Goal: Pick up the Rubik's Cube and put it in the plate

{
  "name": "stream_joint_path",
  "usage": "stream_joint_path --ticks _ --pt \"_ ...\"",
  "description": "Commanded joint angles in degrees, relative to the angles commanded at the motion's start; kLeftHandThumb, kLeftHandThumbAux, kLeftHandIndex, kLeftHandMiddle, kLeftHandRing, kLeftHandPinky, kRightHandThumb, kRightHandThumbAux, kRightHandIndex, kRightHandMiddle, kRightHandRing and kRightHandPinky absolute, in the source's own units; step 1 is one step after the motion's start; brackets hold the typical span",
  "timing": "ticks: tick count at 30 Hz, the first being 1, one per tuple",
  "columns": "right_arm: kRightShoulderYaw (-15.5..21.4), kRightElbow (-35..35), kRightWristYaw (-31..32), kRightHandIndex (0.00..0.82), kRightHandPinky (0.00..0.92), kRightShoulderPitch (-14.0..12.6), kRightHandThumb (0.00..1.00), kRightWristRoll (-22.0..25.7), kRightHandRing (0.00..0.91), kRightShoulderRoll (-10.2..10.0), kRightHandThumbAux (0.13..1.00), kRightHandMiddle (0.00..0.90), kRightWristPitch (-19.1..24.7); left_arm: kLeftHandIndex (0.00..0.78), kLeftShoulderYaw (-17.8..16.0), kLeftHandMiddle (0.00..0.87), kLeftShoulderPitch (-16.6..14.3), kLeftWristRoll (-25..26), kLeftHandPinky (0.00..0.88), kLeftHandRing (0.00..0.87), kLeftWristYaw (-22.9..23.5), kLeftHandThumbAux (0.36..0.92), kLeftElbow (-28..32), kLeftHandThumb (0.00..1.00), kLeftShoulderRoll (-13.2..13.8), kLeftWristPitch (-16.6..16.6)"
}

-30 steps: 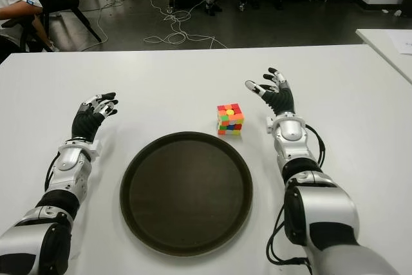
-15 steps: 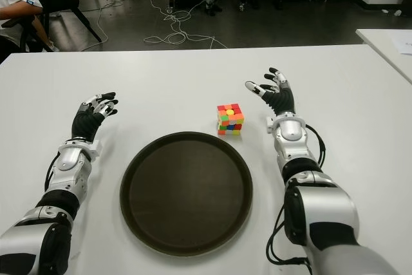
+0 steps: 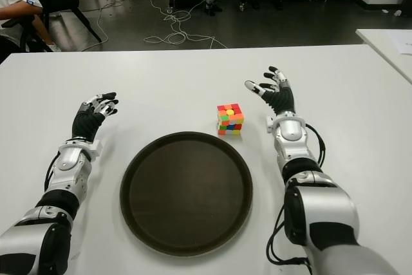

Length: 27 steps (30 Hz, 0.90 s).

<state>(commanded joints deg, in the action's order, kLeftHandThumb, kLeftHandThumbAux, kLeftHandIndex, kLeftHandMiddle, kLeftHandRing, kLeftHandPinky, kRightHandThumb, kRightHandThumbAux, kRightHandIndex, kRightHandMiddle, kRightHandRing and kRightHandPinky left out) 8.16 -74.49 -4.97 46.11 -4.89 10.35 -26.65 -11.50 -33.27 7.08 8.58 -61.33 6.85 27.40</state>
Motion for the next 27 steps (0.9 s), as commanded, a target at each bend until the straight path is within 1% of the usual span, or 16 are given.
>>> stream_joint_path --ticks 2,4,6,9,12,14,16,18,20,25,27 --pt "-2.1 0.4 -3.0 0.118 0.285 -0.3 0.081 -2.6 0.232 0.2 0.657 0.174 -2.0 0.399 -0.1 0.248 0.0 0.1 0.241 0.223 -0.2 0.724 0.2 0.686 -0.1 -0.2" --pt "-5.8 1.6 -9.0 0.112 0.28 -0.8 0.09 -7.5 0.227 0.7 0.657 0.167 -5.8 0.399 -0.1 0.246 0.1 0.1 0.238 0.222 -0.5 0.724 0.2 0.687 -0.1 -0.2" --pt "-8.8 2.2 -14.2 0.103 0.272 -1.2 0.087 -11.4 0.22 1.3 0.658 0.16 -8.2 0.399 -0.1 0.244 0.1 0.0 0.233 0.219 -0.7 0.724 0.4 0.686 -0.1 -0.2" --pt "-12.7 2.6 -21.7 0.076 0.251 -1.6 0.069 -16.7 0.203 2.1 0.658 0.143 -10.0 0.399 0.0 0.239 0.3 0.0 0.227 0.215 -0.9 0.725 0.7 0.685 -0.1 -0.4" --pt "-16.8 2.8 -29.8 0.039 0.213 -1.7 0.041 -22.2 0.173 3.3 0.654 0.116 -10.6 0.399 0.2 0.239 0.4 -0.3 0.231 0.216 -1.4 0.725 0.9 0.685 0.0 -0.7" --pt "-18.6 2.8 -33.2 0.026 0.198 -1.6 0.032 -24.5 0.163 3.7 0.651 0.109 -10.9 0.399 0.3 0.241 0.5 -0.4 0.235 0.218 -1.5 0.724 0.9 0.685 0.1 -0.8" --pt "-21.2 3.5 -38.7 0.016 0.181 -1.6 0.028 -28.0 0.154 4.4 0.652 0.104 -11.6 0.399 0.3 0.241 0.6 -0.3 0.24 0.22 -1.3 0.724 1.1 0.685 0.1 -0.7" --pt "-23.2 4.1 -43.1 0.01 0.17 -1.5 0.033 -30.6 0.148 4.9 0.653 0.102 -12.3 0.399 0.4 0.241 0.7 -0.2 0.243 0.221 -1.0 0.724 1.2 0.684 0.1 -0.4" --pt "-24.5 4.3 -46.1 0.006 0.171 -1.4 0.039 -32.1 0.146 5.2 0.651 0.101 -13.0 0.399 0.4 0.243 0.8 -0.2 0.247 0.223 -0.9 0.724 1.4 0.684 0.1 -0.2" --pt "-26.9 4.3 -51.4 0.0 0.185 -1.1 0.046 -34.5 0.153 5.7 0.645 0.102 -14.7 0.399 0.4 0.249 0.9 0.0 0.255 0.227 -1.0 0.724 1.7 0.685 0.0 -0.2" --pt "-28.0 4.5 -53.1 0.0 0.204 -1.0 0.049 -35.5 0.158 6.0 0.643 0.103 -15.7 0.399 0.4 0.25 1.0 0.0 0.256 0.228 -1.1 0.723 1.9 0.686 -0.1 -0.4"
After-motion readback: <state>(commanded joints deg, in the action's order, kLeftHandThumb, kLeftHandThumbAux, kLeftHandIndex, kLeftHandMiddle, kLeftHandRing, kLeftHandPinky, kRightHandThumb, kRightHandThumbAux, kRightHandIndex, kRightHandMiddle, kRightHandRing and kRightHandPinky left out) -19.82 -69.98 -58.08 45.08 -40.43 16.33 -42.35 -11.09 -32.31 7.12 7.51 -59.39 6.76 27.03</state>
